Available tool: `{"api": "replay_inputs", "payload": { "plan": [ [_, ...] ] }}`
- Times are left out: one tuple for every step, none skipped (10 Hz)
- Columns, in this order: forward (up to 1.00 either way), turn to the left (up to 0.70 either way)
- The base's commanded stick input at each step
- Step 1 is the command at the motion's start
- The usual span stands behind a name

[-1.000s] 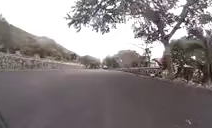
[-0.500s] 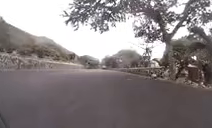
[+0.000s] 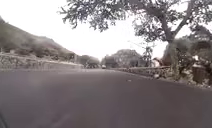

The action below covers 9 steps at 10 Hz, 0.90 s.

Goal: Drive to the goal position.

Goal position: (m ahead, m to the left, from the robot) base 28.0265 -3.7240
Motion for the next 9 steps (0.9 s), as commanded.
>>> {"api": "replay_inputs", "payload": {
  "plan": [
    [0.7,0.0],
    [0.7,0.0],
    [0.7,0.0],
    [0.7,0.0],
    [0.7,0.0],
    [0.7,0.0],
    [0.7,0.0],
    [0.7,0.0],
    [0.7,0.0]
  ]
}}
